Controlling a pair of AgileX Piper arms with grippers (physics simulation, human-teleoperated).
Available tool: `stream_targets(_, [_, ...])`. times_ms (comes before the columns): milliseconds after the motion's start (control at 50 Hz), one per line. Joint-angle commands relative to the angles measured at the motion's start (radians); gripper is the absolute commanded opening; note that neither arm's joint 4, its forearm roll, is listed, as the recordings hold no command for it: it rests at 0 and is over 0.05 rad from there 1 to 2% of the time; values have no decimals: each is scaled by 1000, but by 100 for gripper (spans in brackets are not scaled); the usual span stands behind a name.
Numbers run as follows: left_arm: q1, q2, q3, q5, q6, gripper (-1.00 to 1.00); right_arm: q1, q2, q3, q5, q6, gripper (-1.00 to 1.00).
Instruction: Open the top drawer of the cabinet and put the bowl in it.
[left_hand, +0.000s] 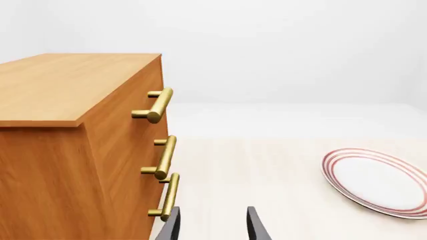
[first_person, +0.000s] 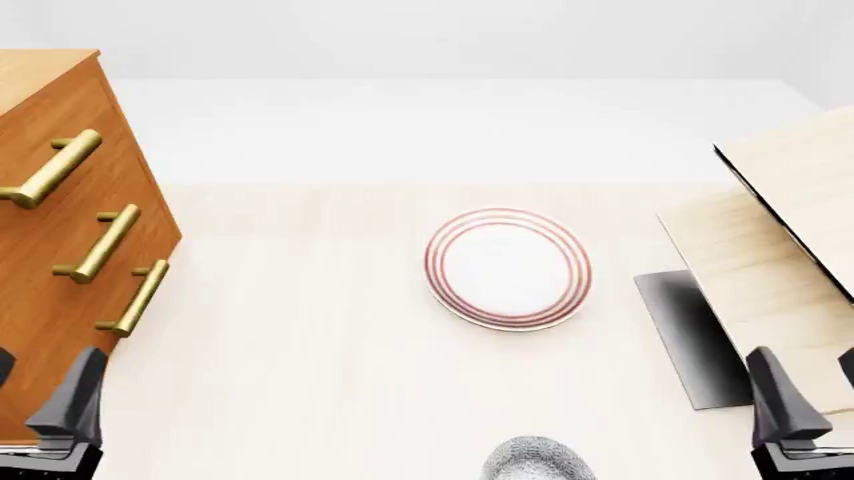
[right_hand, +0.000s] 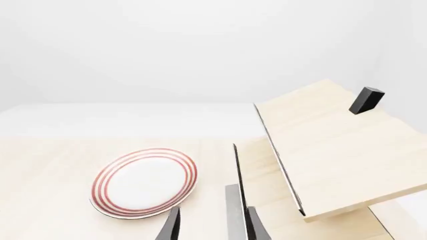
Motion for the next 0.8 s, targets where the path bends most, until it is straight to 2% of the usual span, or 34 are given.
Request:
stream_targets(20, [0, 5, -3, -1, 0, 100, 1, 6, -3, -2, -1, 100])
stream_targets(380, [0, 11, -3, -8, 2, 100, 1, 7, -2, -2, -1, 100])
stream_targets(600, [-15, 69, -5, -51, 32, 100, 1, 7, -2, -2, 0, 100])
stream_targets(660, [-20, 114, -12, -76, 68, 100, 1, 7, -2, -2, 0, 100])
stream_targets(700, [-30, 152, -21, -90, 135, 100, 1, 7, -2, -2, 0, 100])
stream_targets(800, [-44, 288, -78, -131, 190, 100, 1, 7, -2, -2, 0, 100])
